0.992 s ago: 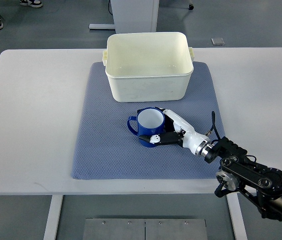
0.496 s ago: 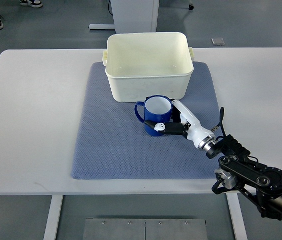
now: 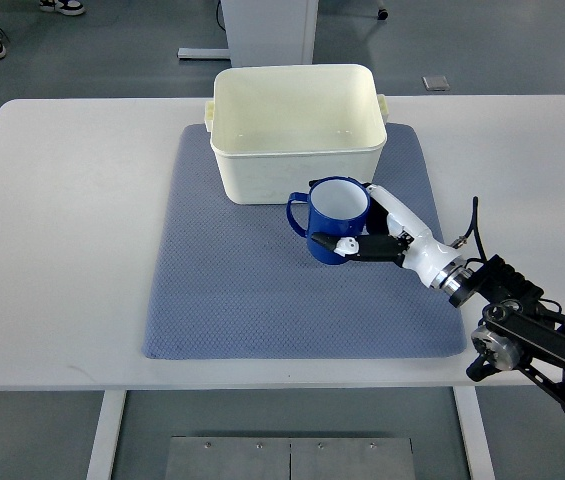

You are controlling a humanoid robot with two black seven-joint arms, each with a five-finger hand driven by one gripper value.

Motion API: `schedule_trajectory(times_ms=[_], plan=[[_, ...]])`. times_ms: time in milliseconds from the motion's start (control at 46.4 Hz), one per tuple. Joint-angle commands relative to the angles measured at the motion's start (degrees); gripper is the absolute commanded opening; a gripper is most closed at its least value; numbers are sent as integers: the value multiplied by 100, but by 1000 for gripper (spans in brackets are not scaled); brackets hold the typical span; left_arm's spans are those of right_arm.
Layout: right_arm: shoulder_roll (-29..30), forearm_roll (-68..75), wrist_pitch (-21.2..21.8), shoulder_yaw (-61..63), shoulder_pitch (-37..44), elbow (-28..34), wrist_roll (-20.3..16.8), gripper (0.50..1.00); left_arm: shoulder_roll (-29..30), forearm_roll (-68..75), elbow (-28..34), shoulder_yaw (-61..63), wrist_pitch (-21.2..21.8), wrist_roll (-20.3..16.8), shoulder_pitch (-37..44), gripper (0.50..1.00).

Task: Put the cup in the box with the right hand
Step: 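Lift the blue mug with the right hand up past the box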

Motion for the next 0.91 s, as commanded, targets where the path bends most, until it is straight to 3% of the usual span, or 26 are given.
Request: schedule_trajectory(times_ms=[0,108,302,453,733,884], plan=[[-304,98,47,18,24,142,87,500,0,0,0,3,1,1,0,1000],[-744,520,477,18,156,318,175,500,0,0,0,3,1,1,0,1000],[-1192,845,565,211,551,485,167,500,0,0,0,3,1,1,0,1000],[-1386,1065,653,545,920,477,-123,500,0,0,0,-6,1,1,0,1000],[-1106,1268,548,888,1615,407,-852,500,0,0,0,3,1,1,0,1000],[-632,1224,-4,810,1799,240,-1186,500,0,0,0,3,9,1,0,1000]])
